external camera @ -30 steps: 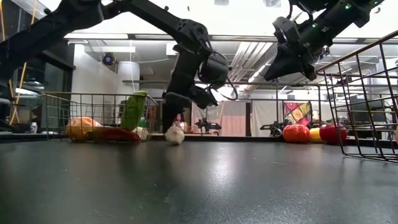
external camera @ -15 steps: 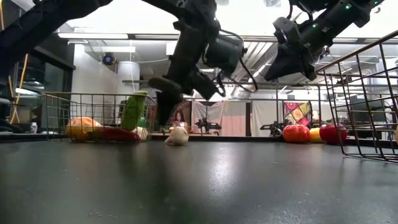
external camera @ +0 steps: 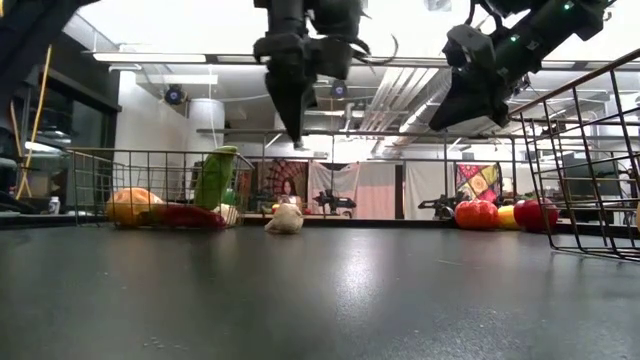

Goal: Sort produce into baskets
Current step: Put the white garlic into the top wire basket, then put the red apple into the bottom wire basket

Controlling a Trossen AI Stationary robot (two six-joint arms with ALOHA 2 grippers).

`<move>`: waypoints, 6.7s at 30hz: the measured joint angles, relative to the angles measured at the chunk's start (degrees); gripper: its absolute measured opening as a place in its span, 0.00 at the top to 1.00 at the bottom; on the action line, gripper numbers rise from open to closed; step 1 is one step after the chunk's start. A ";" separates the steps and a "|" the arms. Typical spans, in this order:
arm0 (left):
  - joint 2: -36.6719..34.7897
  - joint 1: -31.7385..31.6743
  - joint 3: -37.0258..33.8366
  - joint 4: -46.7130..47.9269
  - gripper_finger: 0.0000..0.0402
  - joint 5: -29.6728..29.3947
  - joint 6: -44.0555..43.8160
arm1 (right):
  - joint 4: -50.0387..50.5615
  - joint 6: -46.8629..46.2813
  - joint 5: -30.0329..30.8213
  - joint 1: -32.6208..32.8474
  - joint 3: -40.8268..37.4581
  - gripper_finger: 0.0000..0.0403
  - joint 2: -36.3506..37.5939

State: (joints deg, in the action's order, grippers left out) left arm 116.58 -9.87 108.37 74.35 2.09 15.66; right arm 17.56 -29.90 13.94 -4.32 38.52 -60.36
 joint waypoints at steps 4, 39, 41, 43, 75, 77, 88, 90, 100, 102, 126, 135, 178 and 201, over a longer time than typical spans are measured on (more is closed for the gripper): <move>-9.31 -0.92 -15.26 -12.08 1.00 4.91 -0.34 | 0.24 1.79 0.89 0.00 0.00 1.00 0.00; -21.09 4.64 -35.85 -37.10 0.31 -24.20 18.40 | -6.32 3.38 12.34 -0.02 0.02 1.00 -5.57; -20.25 4.48 -35.88 -37.29 0.31 -23.83 20.95 | -6.45 4.15 12.20 -0.02 0.01 1.00 -5.73; -19.03 3.95 -35.88 -36.57 0.31 -23.50 24.23 | -7.35 5.53 11.67 -0.02 0.02 1.00 -5.68; -5.49 -6.30 -35.88 -45.52 0.31 -10.85 38.53 | -12.26 12.00 4.27 -0.02 0.02 1.00 -4.52; -5.47 -6.25 -35.88 -44.89 0.31 -10.71 38.46 | -12.24 12.00 4.27 -0.02 0.02 1.00 -4.52; -3.81 -6.60 -35.88 -43.66 0.34 -11.36 33.94 | -12.26 11.99 4.06 -0.02 0.02 1.00 -4.52; -3.74 -6.43 -35.88 -43.45 0.38 -11.36 32.55 | -12.26 11.99 4.06 -0.02 0.02 1.00 -4.52; -7.34 -5.66 -30.84 -31.79 0.73 -11.87 22.91 | -12.26 11.99 4.06 -0.02 0.02 1.00 -4.52; -8.80 -5.66 -29.51 -29.18 0.73 -11.51 21.79 | -12.26 11.97 4.06 -0.02 0.02 1.00 -4.52; -43.26 -12.87 -35.02 -20.90 0.69 -26.40 -4.19 | -12.26 10.99 4.06 -0.04 0.02 1.00 -4.52; -42.71 -15.85 -38.54 -21.51 0.44 -37.01 -7.73 | -12.27 10.89 5.05 -0.17 0.02 1.00 -4.52; -22.04 43.75 -44.12 10.57 0.29 11.39 -83.99 | -12.26 10.70 5.61 -0.15 0.00 1.00 -4.52; -13.69 53.91 -41.74 1.06 0.29 36.36 -77.95 | -12.28 10.87 5.63 -0.15 0.00 1.00 -4.52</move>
State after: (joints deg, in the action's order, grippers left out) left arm 102.89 44.04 66.63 75.41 38.45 -62.29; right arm 5.28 -19.03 19.57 -4.47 38.52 -64.88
